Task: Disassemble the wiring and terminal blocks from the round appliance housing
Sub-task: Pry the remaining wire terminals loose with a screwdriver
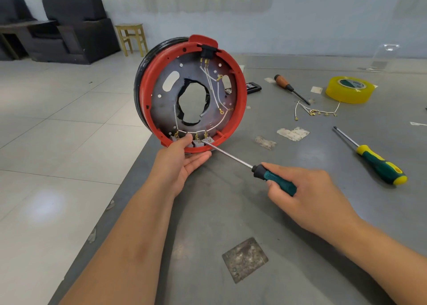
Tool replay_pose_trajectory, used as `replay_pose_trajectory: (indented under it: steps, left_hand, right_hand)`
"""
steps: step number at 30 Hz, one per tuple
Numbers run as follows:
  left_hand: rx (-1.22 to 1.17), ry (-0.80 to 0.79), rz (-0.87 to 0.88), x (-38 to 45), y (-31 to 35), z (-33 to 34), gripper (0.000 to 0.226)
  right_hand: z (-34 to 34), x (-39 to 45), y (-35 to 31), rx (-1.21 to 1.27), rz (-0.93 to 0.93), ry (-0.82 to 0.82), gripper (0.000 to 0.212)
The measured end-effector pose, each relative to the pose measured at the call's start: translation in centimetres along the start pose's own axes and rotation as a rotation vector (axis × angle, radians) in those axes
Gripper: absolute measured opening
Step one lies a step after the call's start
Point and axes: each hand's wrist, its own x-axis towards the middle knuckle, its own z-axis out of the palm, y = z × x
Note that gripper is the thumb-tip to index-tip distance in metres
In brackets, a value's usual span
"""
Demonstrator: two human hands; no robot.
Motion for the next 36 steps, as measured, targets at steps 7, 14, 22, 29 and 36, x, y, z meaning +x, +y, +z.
replay_pose_trajectory:
  steps: [7,14,22,29,36]
  left_hand:
    - [0.049,-0.026,-0.033,0.2,0.0,-0.1,0.031]
    - [0.02,-0.019,-0.042,0.0,0.1,-0.1,0.029]
    - [-0.004,0.019,-0.051,-0.1,0.2,0.1,0.026]
    - [-0.138,-0.002,-0.062,-0.5,0.2,0.2,0.033]
    - [-0.131,-0.034,-0.062,-0.5,0.2,-0.1,0.03]
  right_hand:
    - [-1.5,1.2,0.5,0.057,-0.027,-0.046,0.044]
    - [-0.9,1.0,0.8,0.059,0.003,-0.046,0.036]
    - [0.0,0.1,0.2,-0.057,-0.007,-0.091,0.05]
    - [0.8,-0.2,-1.0,-0.039,-0.07,-0.051,0.052]
    - [0.0,0.0,-0.9,0.024,-0.012,-0.027,0.042]
